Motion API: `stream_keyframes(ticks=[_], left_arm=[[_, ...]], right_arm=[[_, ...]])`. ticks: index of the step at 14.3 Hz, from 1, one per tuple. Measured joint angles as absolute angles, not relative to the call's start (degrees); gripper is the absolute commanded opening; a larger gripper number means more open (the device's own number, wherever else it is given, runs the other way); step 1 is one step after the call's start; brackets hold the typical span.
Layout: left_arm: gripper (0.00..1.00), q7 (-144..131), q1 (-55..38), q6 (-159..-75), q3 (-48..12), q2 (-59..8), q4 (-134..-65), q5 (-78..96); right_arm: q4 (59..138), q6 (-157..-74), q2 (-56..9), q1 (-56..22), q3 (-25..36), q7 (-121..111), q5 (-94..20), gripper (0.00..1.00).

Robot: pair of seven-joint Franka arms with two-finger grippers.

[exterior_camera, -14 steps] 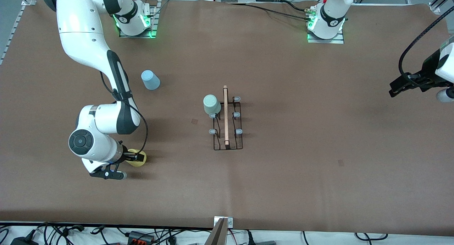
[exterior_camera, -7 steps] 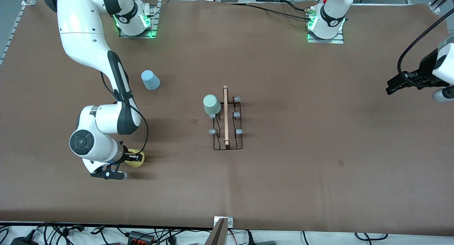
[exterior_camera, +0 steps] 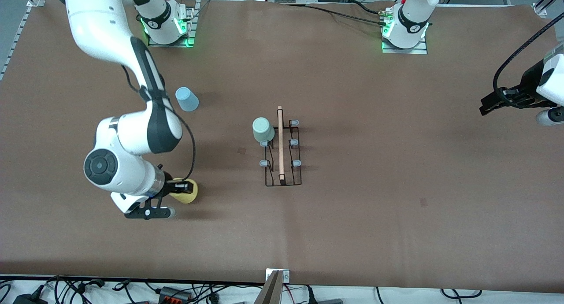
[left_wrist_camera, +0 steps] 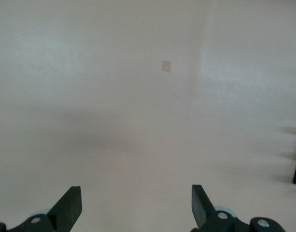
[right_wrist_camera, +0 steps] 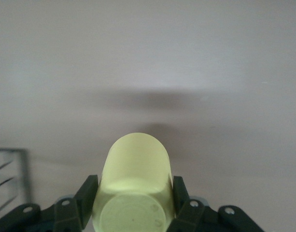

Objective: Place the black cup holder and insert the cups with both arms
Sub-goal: 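Carry the yellow cup with the right gripper to the holder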

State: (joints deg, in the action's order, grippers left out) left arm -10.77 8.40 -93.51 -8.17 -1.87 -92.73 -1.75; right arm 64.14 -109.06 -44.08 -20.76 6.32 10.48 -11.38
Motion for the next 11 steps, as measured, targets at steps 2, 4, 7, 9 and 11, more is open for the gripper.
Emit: stream_keyframes(ticks=[2, 4, 7, 9, 11], left_arm=[[1.0, -10.8, 8.3, -93.6, -8.2, -1.9, -92.7, -1.9], [1.0, -10.8, 8.3, -93.8, -8.2, -1.9, -92.7, -1.9], [1.0, -10.8, 8.4, -93.8, -8.2, -1.9, -92.7, -2.0], [1.0, -10.8, 8.4, -93.8, -8.2, -1.9, -92.7, -2.0], [1.0, -10.8, 8.4, -93.8, -8.1, -1.9, -92.7, -2.0]], right_arm=[[64.0, -107.4, -41.8, -21.2, 2.7, 14.5, -11.4, 0.22], [64.0, -106.7, -41.5, -22.6, 1.0, 18.2, -11.4, 0.22], [64.1, -106.7, -41.9, -26.3, 0.7, 23.0, -11.4, 0.22], [64.1, -107.9, -41.8, -28.8, 0.7, 26.3, -11.4, 0.22], [64.0, -108.8, -41.9, -30.5, 0.7, 28.2, -11.4, 0.22]])
